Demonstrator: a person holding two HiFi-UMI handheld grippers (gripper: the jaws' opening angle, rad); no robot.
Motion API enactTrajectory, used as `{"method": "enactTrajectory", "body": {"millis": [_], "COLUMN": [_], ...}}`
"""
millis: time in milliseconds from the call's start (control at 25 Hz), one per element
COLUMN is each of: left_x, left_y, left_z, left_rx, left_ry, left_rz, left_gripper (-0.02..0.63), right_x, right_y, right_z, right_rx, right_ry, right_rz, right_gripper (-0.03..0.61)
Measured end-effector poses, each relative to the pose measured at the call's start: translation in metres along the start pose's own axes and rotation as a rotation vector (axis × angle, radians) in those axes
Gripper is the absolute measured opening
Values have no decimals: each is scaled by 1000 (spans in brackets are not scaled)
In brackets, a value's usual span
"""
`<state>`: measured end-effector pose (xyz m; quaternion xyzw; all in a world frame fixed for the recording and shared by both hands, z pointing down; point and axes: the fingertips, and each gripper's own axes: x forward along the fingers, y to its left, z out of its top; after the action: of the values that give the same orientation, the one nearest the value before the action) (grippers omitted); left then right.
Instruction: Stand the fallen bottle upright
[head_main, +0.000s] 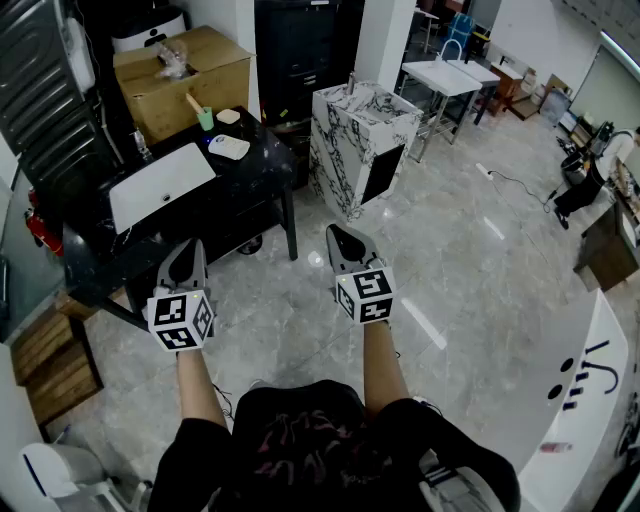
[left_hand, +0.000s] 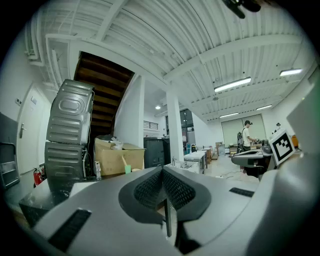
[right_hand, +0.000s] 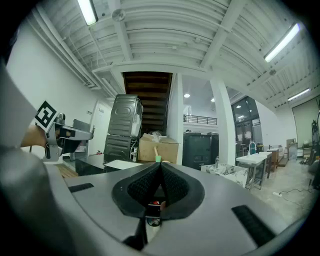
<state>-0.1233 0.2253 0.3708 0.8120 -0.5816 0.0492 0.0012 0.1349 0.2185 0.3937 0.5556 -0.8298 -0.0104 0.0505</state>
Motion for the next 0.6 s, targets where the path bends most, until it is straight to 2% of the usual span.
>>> {"method": "enactTrajectory", "body": {"millis": [280, 440, 600], "left_x": [-1, -1, -3], "left_y": [3, -3, -6], "left_z": [-4, -10, -12], "left_rx": [-11, -11, -16], "left_ry": [9, 23, 28], "left_rz": [5, 4, 13], "left_gripper": [17, 17, 17], "right_x": [1, -3, -4], "right_y": [4, -1, -4], "right_z": [-3, -8, -10], "right_rx": [-8, 38, 20], "right_ry": [7, 0, 1], "right_rz": [4, 18, 29], "right_gripper": [14, 14, 14]}}
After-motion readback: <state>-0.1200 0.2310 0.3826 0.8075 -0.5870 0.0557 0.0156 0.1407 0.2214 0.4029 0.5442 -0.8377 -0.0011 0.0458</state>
